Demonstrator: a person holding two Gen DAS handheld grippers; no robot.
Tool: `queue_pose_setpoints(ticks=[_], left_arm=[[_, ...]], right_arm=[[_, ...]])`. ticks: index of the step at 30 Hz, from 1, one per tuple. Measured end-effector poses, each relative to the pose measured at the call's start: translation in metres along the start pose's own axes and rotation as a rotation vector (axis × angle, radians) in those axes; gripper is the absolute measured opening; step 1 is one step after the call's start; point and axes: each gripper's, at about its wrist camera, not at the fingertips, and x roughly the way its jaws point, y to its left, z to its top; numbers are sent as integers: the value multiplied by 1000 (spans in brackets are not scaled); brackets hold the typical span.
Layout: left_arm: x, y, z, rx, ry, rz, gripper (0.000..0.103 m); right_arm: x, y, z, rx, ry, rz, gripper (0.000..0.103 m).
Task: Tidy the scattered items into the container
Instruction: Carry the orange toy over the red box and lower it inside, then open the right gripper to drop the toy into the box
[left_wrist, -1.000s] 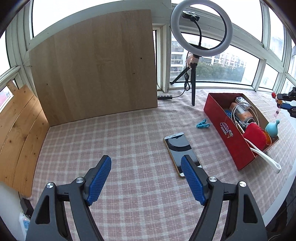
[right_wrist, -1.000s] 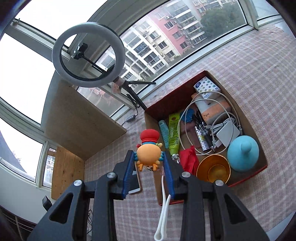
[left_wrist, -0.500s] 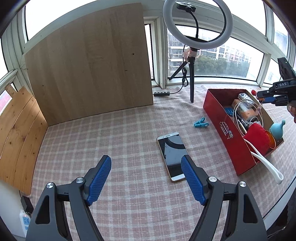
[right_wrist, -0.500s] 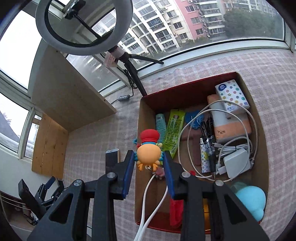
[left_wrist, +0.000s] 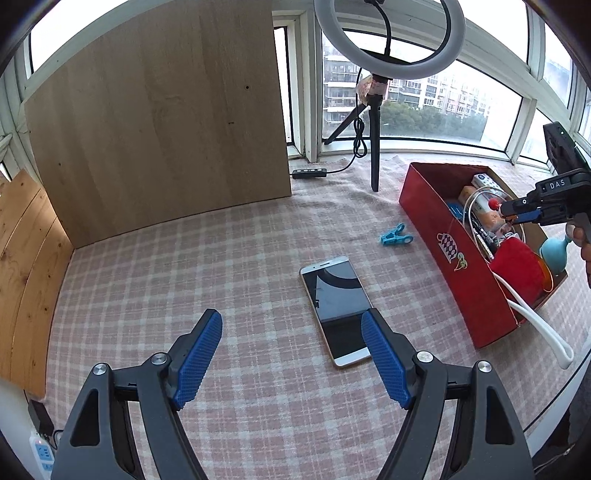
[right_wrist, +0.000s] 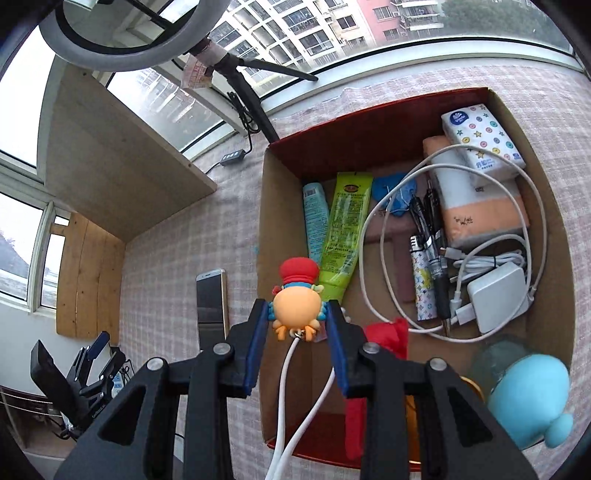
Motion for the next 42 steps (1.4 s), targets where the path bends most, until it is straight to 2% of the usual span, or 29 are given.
queue_pose_setpoints(ticks=[8, 17, 25, 31, 37, 42], left_arm=[[-2, 2, -3, -1, -5, -18, 76], [-11, 10, -5, -19, -29, -11, 76], [-15, 11, -6, -19, -40, -10, 76], [-16, 14, -8, -25, -46, -6, 76], [-13, 19, -10, -39, -47, -11, 76], [-12, 23, -12, -50, -53, -19, 76]], right_arm=[[27, 4, -27, 21, 85, 13, 31], [36, 2, -36, 13, 85, -11, 31], [31, 15, -42, -31, 87, -31, 31], [17, 20, -36, -22, 39, -21, 31], [-14, 43, -23, -58, -80, -5, 31], [-24, 74, -30, -29, -159, 45, 31]])
